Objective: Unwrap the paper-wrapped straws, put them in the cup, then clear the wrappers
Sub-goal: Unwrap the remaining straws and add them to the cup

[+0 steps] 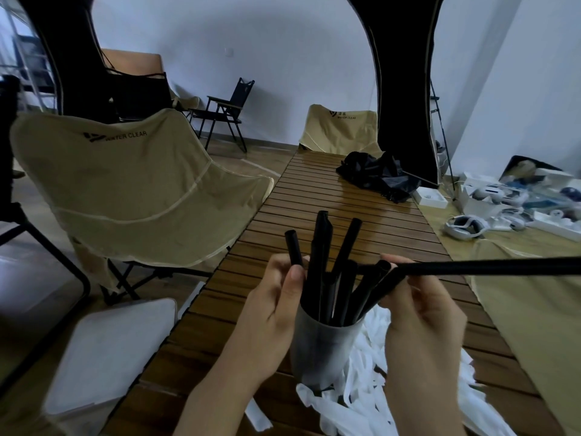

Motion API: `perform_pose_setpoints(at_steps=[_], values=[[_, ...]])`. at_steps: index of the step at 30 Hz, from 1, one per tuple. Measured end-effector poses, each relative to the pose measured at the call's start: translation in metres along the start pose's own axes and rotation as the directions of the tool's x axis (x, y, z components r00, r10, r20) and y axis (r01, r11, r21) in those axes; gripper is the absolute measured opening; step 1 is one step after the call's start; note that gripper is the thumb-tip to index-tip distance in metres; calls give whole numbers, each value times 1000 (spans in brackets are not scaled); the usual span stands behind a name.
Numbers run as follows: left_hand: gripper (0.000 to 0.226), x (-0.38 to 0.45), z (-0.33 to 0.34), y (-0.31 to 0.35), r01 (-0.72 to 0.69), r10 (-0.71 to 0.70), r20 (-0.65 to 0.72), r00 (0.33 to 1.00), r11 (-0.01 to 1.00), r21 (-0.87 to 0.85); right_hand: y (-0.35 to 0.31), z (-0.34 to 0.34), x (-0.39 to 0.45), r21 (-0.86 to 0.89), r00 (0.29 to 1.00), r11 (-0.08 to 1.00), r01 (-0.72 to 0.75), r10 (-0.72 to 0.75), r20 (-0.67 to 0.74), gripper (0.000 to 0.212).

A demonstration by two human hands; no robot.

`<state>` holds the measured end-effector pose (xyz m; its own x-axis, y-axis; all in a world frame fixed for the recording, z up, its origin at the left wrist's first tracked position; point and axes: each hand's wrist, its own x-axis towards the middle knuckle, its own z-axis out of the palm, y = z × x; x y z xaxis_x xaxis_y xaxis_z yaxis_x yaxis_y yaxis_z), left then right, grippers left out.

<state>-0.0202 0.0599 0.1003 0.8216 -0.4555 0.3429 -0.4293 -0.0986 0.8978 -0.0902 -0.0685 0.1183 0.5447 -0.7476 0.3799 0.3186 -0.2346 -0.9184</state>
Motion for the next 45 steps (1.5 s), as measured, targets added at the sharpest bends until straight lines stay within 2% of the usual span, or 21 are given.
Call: perform_pose_setpoints(at_steps=[3, 5, 7, 10, 12, 14, 16, 17, 19, 21, 23, 26, 31, 36, 38, 41, 43, 45], values=[[37, 0, 0, -2, 12, -12, -9, 1000, 1000, -12, 2, 2, 0, -62, 993, 991, 117, -117, 2, 16], [36, -1, 1, 0, 3, -3, -4, 1000, 1000, 5, 1, 2, 1, -85, 991, 987, 137, -135, 24, 20], [32, -1, 1, 2, 20, -20, 25, 999, 1000, -2, 4, 2, 2, -122, 992, 987, 101, -90, 94, 23], [47, 1, 2, -3, -7, 9, 48, 999, 1000, -30, 17, 3, 3, -292, 966, 956, 39, 39, 257, 26], [44, 2, 3, -5, -17, 18, 43, 999, 999, -40, 22, 4, 1, -349, 954, 936, 41, 66, 292, 29], [42, 2, 4, -3, -13, 15, 36, 999, 999, -50, 20, 4, -1, -284, 953, 959, -7, 93, 289, 39], [45, 1, 6, -2, -3, 5, 34, 999, 998, -64, 12, 5, -1, -117, 956, 988, -96, 124, 265, 58], [45, 1, 6, -3, 3, 0, 32, 1000, 997, -72, 8, 5, 0, -48, 965, 995, -89, 99, 243, 66], [45, 1, 7, -6, 5, -3, 25, 1000, 996, -92, -1, 4, -1, 44, 981, 999, 32, -39, 188, 83], [45, 2, 8, -8, 5, -4, 17, 1000, 995, -102, -8, 2, -3, 57, 964, 979, 196, -203, 170, 94], [45, 3, 9, -8, 3, -2, 9, 1000, 994, -105, -11, 2, -3, 12, 938, 959, 284, -280, 203, 86], [51, 4, 8, -11, -18, 19, 10, 1000, 993, -120, -2, 2, -1, -44, 921, 953, 299, -276, 275, 62], [64, 5, 5, -15, -20, 22, 15, 1000, 993, -120, -3, 3, -1, -79, 934, 954, 289, -263, 240, 56], [56, 4, 6, -11, -4, 1, -29, 1000, 993, -121, -3, -1, 1, -35, 954, 972, 231, -219, 204, 61], [48, 4, 6, -7, -6, 0, -50, 999, 992, -124, -1, 0, -1, 60, 969, 989, 136, -145, 202, 66], [49, 5, 6, -8, -18, 14, -37, 999, 994, -106, 5, 2, -2, 138, 978, 990, -10, -19, 207, 64], [51, 6, 5, -12, -25, 23, -20, 1000, 997, -74, 8, 4, -2, 115, 973, 993, -32, 4, 232, 56], [59, 7, 5, -15, -48, 49, 24, 999, 998, -34, 9, 4, -2, 63, 966, 998, 21, -37, 257, 49]])
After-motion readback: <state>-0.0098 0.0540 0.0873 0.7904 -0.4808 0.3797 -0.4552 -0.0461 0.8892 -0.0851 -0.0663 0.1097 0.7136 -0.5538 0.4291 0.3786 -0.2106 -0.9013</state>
